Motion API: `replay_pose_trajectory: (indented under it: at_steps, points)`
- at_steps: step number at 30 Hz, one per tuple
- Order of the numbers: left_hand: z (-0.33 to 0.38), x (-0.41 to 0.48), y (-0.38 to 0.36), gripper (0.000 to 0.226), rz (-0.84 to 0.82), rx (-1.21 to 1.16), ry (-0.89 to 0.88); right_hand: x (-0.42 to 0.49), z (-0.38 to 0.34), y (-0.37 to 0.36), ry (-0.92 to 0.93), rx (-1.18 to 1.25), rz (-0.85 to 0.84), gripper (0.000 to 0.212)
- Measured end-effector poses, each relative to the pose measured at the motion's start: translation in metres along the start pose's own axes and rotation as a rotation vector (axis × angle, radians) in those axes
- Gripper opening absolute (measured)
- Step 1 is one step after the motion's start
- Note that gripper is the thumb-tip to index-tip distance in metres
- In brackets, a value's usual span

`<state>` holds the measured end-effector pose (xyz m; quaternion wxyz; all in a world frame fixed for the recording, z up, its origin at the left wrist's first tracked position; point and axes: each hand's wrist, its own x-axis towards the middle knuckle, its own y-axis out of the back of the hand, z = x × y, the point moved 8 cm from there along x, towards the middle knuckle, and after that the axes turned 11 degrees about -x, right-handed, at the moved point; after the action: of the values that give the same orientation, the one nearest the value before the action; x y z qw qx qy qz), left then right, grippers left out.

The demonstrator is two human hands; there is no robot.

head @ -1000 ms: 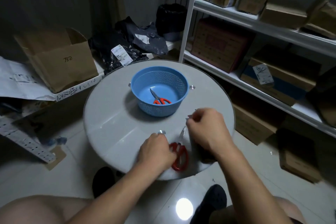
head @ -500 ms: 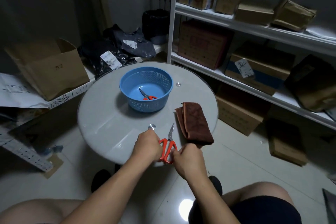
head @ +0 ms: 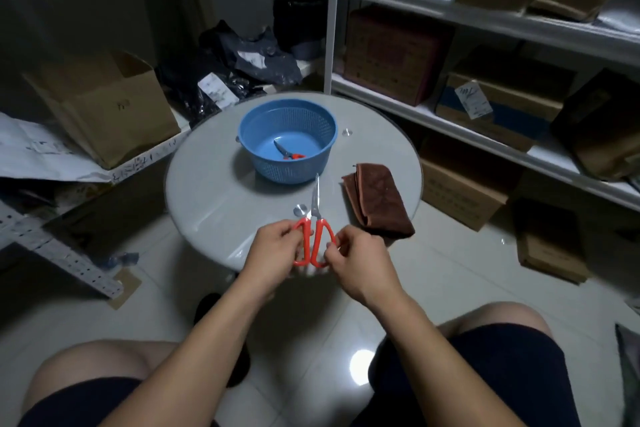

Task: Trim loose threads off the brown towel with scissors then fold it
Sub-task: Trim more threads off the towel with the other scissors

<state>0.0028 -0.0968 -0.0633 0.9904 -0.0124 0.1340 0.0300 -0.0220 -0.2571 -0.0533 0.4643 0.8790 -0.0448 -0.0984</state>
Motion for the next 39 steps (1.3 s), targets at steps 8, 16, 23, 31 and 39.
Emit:
replay_pose_trajectory:
  at_steps: [8,16,23,31,39]
  points:
    - [0.022,0.008,0.012,0.023,-0.059,0.019,0.024,0.003,0.001,0.036,0.044,-0.101,0.110,0.019]
    - [0.020,0.003,0.003,0.033,-0.076,0.048,-0.024,-0.005,-0.006,0.029,0.111,-0.033,0.101,0.020]
    - [0.032,0.000,-0.004,0.032,-0.096,0.087,-0.109,-0.009,-0.002,0.029,0.157,0.040,0.092,0.018]
    - [0.032,0.006,0.009,0.047,-0.077,0.095,-0.104,0.044,0.108,0.079,-0.496,-0.041,0.230,0.061]
    - [0.043,0.000,0.000,0.056,-0.173,0.118,-0.129,0.046,0.081,0.055,-0.302,0.545,0.065,0.018]
